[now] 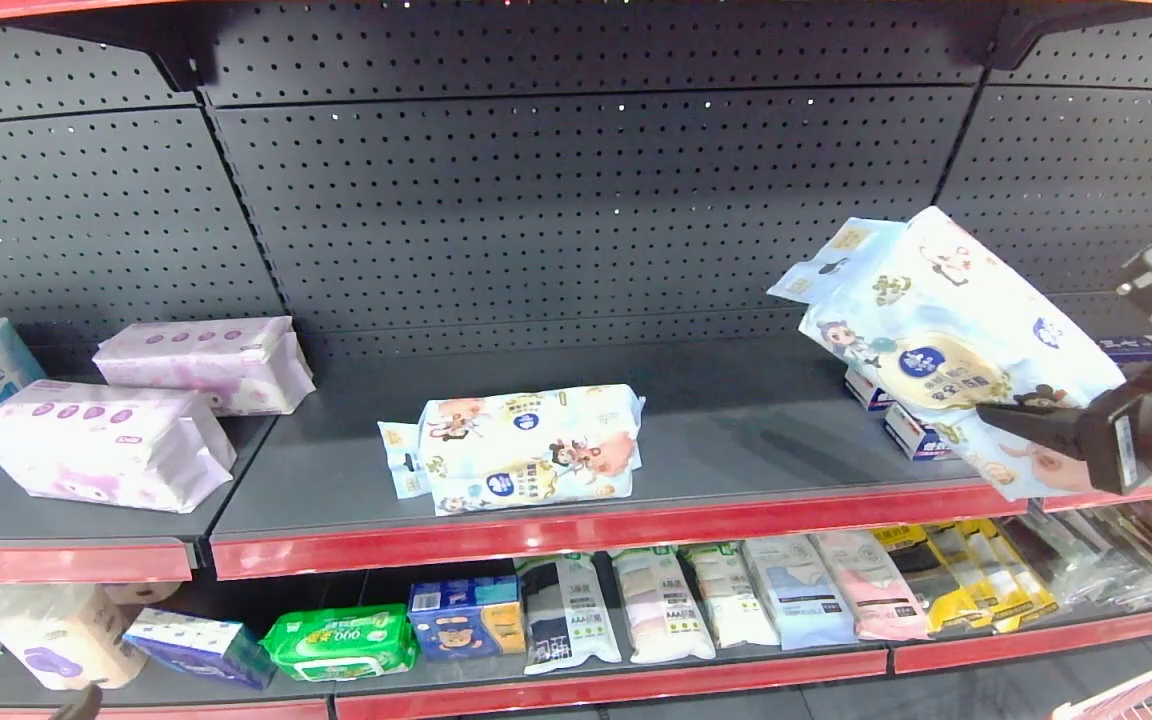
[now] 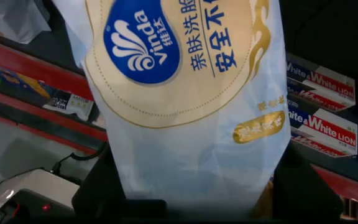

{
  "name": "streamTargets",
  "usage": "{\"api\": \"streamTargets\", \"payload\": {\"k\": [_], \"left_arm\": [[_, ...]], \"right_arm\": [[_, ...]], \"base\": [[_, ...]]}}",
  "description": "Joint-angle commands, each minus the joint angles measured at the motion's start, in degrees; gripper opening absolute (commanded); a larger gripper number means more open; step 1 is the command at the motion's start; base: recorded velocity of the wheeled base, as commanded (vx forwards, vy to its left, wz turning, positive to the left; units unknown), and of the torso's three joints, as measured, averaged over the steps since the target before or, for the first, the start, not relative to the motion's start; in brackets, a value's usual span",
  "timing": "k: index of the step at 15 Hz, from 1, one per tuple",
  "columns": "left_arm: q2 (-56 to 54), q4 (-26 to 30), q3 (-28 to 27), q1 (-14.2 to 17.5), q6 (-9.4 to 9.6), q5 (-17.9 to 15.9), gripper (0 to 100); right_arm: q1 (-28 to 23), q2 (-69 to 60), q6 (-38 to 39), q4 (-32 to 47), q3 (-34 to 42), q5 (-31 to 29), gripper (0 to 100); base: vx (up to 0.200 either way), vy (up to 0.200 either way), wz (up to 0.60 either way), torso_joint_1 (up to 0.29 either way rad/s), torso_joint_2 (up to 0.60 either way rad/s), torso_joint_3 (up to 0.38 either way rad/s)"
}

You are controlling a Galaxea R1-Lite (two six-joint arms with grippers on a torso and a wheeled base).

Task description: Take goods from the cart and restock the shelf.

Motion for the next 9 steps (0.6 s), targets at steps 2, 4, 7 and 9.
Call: {"api": "streamTargets", "payload": {"k": [2,4,7,9], "left_arm": [[-6.72,2.75,0.37,0.03,-0.11,-0.59,100],[-10.5,6.53,0.37,0.03,-0.11,-0.5,100],[-15.42,11.1,0.46,0.03,-0.02,-0.5,100],[-18.06,13.03,0.55,0.03,-0.11,-0.33,100]], "right_arm": [[0.44,5.09,-1.68,-0.06,-2.72,0.05,0],[0.44,6.32,-3.61,0.02,-4.57,0.05,0],[0.62,8.7,-4.93,0.02,-7.65,0.05,0],[2.64,10.01,-5.28,0.02,-9.58,-0.12,0]], "base": [[0.0,0.0,0.0,0.0,0.0,0.0],[0.0,0.0,0.0,0.0,0.0,0.0],[0.0,0.0,0.0,0.0,0.0,0.0],[0.0,0.0,0.0,0.0,0.0,0.0]]}}
